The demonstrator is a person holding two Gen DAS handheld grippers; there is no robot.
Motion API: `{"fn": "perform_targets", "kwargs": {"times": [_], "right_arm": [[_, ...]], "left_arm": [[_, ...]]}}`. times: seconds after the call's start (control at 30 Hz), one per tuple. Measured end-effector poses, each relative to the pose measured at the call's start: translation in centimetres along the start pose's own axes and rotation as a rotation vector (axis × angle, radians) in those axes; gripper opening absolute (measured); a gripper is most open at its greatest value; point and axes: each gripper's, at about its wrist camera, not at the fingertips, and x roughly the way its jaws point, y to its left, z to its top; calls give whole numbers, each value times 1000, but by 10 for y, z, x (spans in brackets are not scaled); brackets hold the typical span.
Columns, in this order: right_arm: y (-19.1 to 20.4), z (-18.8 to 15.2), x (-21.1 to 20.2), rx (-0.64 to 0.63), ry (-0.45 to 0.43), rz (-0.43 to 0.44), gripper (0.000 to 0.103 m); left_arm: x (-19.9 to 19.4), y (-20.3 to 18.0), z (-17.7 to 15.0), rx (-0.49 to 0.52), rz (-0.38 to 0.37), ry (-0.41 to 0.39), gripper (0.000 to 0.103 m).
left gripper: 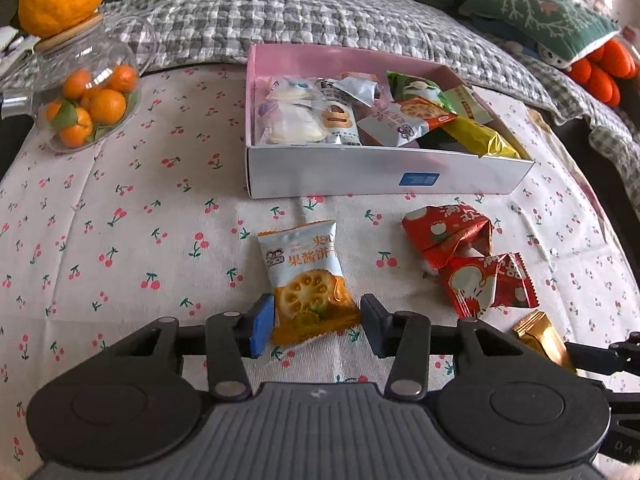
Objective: Organize snacks
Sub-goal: 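Carry the biscuit packet and gold bar over the pink box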
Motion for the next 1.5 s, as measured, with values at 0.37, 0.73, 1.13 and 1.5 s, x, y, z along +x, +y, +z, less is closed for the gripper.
{"fn": "perform_targets", "kwargs": {"times": [0.37, 0.73, 1.13, 1.5], "right_arm": [[-17, 23, -5, 197, 34, 25, 30], [-20, 50, -15, 292, -7, 51, 30], [-12, 95, -14, 391, -78, 88, 30], [-16, 147, 16, 452, -124, 128, 31]], "left_arm": [[-11, 3, 7, -26, -38, 5, 42], [-23, 9, 19, -62, -46, -14, 42], [-34, 1, 37, -68, -53, -88, 42], [-16, -6, 76, -53, -45, -117, 42]]}}
